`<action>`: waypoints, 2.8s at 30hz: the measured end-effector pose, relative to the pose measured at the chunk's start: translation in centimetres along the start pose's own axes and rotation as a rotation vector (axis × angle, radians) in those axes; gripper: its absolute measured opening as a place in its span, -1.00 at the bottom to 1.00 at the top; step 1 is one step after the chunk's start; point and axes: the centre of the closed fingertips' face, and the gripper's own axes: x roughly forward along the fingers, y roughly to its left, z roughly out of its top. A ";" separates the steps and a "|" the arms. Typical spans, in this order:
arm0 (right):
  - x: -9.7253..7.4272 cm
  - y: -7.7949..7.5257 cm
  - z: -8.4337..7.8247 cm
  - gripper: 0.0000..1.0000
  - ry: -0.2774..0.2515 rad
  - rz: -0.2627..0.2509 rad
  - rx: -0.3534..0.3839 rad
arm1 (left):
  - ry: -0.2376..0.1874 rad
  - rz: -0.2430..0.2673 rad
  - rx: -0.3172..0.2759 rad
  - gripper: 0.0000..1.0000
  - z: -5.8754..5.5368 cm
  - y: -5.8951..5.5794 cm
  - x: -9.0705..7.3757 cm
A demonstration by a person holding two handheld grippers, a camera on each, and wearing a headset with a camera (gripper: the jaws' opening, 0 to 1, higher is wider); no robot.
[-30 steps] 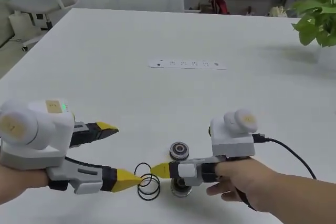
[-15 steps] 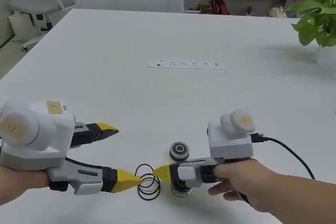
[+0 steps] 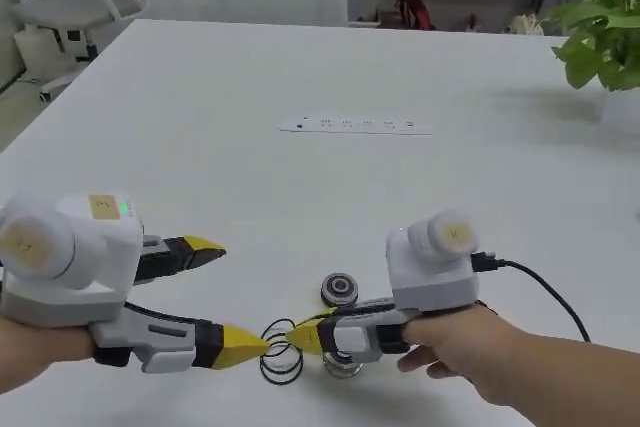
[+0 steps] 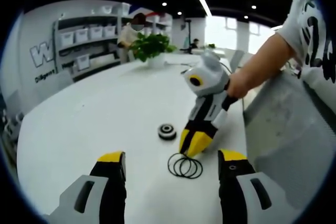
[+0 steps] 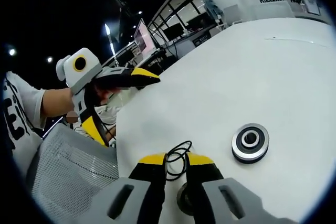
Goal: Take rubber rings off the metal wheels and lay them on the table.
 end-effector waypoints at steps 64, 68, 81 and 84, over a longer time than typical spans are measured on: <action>-6.0 -4.9 2.4 -0.54 -0.078 -0.160 -0.216 | -0.011 0.017 0.001 0.36 1.4 2.1 2.5; -6.1 -5.6 2.0 -0.55 -0.062 -0.187 -0.250 | -0.009 0.017 0.001 0.35 1.4 2.2 3.0; -5.6 -6.4 1.2 -0.55 -0.026 -0.214 -0.284 | 0.006 0.011 0.002 0.31 1.0 2.5 4.6; -5.5 -6.5 1.2 -0.55 -0.025 -0.216 -0.284 | 0.009 0.012 0.000 0.29 0.9 2.7 4.9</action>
